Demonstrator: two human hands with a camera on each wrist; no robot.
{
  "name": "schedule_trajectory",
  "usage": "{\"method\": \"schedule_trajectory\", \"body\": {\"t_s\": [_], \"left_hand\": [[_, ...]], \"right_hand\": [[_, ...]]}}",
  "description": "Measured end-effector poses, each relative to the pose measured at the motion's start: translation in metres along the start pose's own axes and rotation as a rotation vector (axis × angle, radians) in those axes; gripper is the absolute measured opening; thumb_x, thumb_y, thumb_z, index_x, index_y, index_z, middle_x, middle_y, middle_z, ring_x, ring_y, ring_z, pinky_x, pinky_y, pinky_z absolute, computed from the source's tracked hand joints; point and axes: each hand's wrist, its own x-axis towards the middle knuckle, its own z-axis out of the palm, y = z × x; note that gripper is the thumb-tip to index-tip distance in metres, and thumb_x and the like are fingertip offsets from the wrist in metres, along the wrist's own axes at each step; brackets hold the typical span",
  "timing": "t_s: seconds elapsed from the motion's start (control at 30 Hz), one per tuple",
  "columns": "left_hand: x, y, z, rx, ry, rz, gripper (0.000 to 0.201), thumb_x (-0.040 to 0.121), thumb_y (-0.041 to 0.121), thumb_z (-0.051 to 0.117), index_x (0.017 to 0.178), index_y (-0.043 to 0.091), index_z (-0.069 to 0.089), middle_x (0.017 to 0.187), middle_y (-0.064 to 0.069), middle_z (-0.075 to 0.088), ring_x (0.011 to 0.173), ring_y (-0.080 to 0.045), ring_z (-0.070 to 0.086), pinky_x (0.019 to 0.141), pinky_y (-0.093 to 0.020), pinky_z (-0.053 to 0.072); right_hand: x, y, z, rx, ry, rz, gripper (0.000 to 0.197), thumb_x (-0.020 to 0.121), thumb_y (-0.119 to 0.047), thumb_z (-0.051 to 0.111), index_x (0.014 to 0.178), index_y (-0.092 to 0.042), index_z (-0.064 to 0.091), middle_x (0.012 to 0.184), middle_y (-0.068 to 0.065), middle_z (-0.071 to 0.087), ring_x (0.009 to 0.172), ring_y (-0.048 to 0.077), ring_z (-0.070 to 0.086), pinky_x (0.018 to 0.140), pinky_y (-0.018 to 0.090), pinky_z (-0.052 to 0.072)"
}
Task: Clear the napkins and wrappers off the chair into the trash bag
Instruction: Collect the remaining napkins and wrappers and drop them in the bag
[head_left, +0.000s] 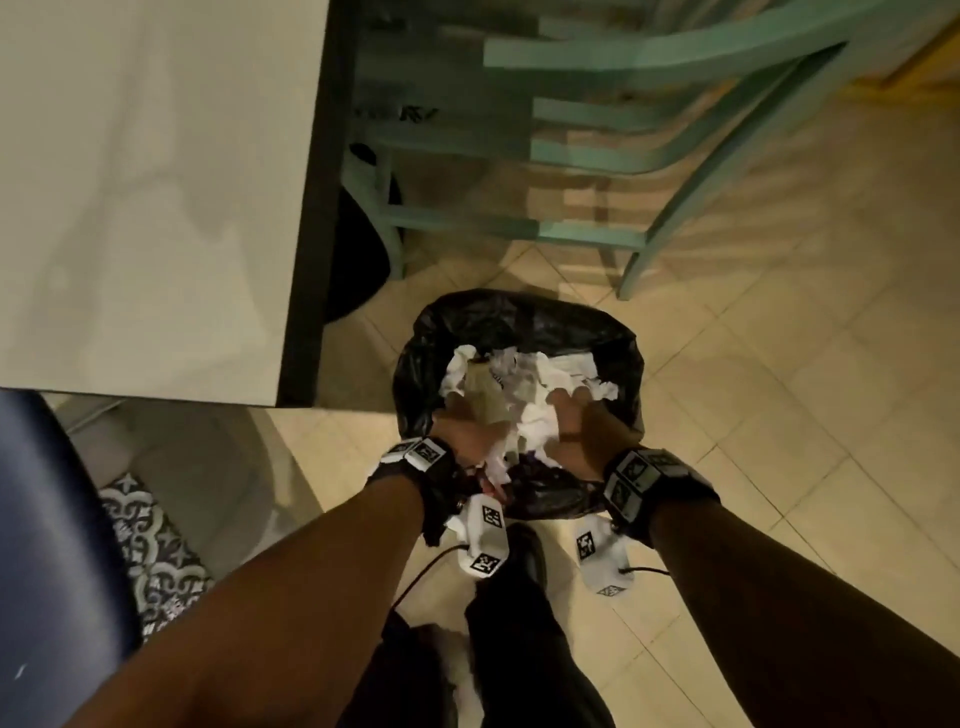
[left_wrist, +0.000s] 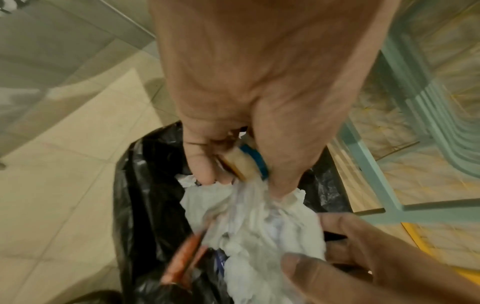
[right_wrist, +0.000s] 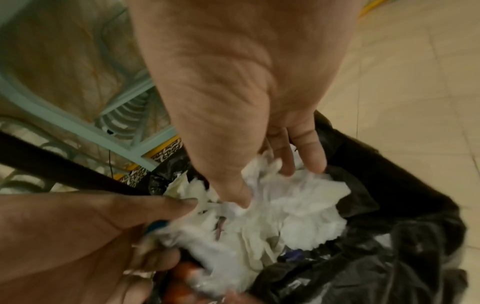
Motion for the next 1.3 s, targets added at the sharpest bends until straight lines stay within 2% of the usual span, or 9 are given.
{"method": "schedule_trajectory", "body": {"t_s": [0.1,0.23,0.4,0.5,0.6,0.73,0.93,1.07,1.3], "left_hand": [[0.017,0.000,-0.006,0.026,0.056,0.106,0.100,0.085,0.048,0.076,0.160,0.014,0.019,0.165,-0.012,0.028,0.149,-0.036,0.033,0.119,-0.046,0.036],[0.000,-0.007,-0.012,0.196,-0.076,0.262,0.078,0.093,0.044,0.068,0.156,0.014,0.032,0.157,-0.007,0.043,0.145,-0.030,0.042,0.119,-0.041,0.035],[-0.063,-0.030,-0.027,0.280,-0.089,0.184,0.063,0.095,0.052,0.061,0.144,0.014,0.049,0.144,-0.011,0.058,0.131,-0.031,0.055,0.105,-0.035,0.046],[-0.130,-0.043,-0.045,0.214,-0.056,0.254,0.048,0.099,0.040,0.061,0.134,0.010,0.054,0.126,-0.012,0.068,0.120,-0.027,0.061,0.089,-0.025,0.042],[-0.205,-0.065,-0.069,0.183,-0.004,0.355,0.037,0.097,0.036,0.064,0.125,0.012,0.060,0.110,-0.007,0.075,0.106,-0.023,0.069,0.083,-0.016,0.045],[-0.312,-0.093,-0.104,0.247,0.054,0.473,0.038,0.093,0.053,0.059,0.121,0.027,0.060,0.092,0.006,0.076,0.084,-0.014,0.066,0.088,-0.037,0.055],[-0.468,-0.143,-0.155,0.356,0.136,0.623,0.053,0.088,0.062,0.048,0.125,0.025,0.059,0.102,0.006,0.073,0.095,-0.017,0.067,0.091,-0.038,0.055],[-0.561,-0.172,-0.183,0.370,0.255,0.664,0.036,0.097,0.043,0.058,0.126,0.022,0.061,0.107,0.002,0.072,0.094,-0.017,0.066,0.089,-0.037,0.055],[-0.700,-0.261,-0.224,0.373,0.454,0.729,0.017,0.097,0.040,0.061,0.106,0.025,0.060,0.090,0.004,0.073,0.084,-0.016,0.068,0.076,-0.037,0.054]], "right_hand": [[0.017,0.001,0.007,0.095,0.045,-0.025,0.077,0.090,-0.033,0.071,0.154,-0.014,0.032,0.146,0.019,0.036,0.134,0.043,0.045,0.106,0.044,0.045],[0.007,0.000,0.007,0.079,0.031,0.018,0.076,0.091,-0.039,0.068,0.154,-0.013,0.035,0.148,0.019,0.045,0.136,0.040,0.045,0.109,0.045,0.043],[-0.039,-0.014,-0.003,0.104,-0.022,0.021,0.061,0.093,-0.036,0.067,0.145,-0.012,0.047,0.140,0.017,0.056,0.130,0.037,0.052,0.108,0.046,0.044],[-0.086,-0.037,-0.014,0.101,-0.005,-0.053,0.046,0.094,-0.040,0.059,0.128,-0.009,0.058,0.123,0.015,0.065,0.114,0.034,0.061,0.105,0.049,0.045],[-0.145,-0.072,-0.028,0.091,0.019,-0.070,0.041,0.097,-0.039,0.056,0.128,-0.012,0.058,0.120,0.013,0.066,0.110,0.032,0.062,0.094,0.038,0.048],[-0.249,-0.129,-0.045,0.101,0.094,-0.128,0.030,0.099,-0.035,0.054,0.122,-0.015,0.056,0.109,0.012,0.068,0.101,0.032,0.064,0.077,0.037,0.047],[-0.406,-0.227,-0.050,0.116,0.158,-0.192,0.028,0.095,-0.038,0.057,0.116,-0.020,0.062,0.108,0.007,0.073,0.105,0.029,0.066,0.090,0.040,0.054],[-0.489,-0.293,-0.043,0.073,0.233,-0.269,0.031,0.093,-0.043,0.056,0.117,-0.024,0.063,0.114,0.006,0.071,0.110,0.027,0.064,0.093,0.039,0.053],[-0.603,-0.414,-0.012,-0.062,0.313,-0.514,0.026,0.095,-0.034,0.058,0.115,-0.017,0.063,0.115,0.012,0.071,0.110,0.034,0.064,0.088,0.040,0.050]]}}
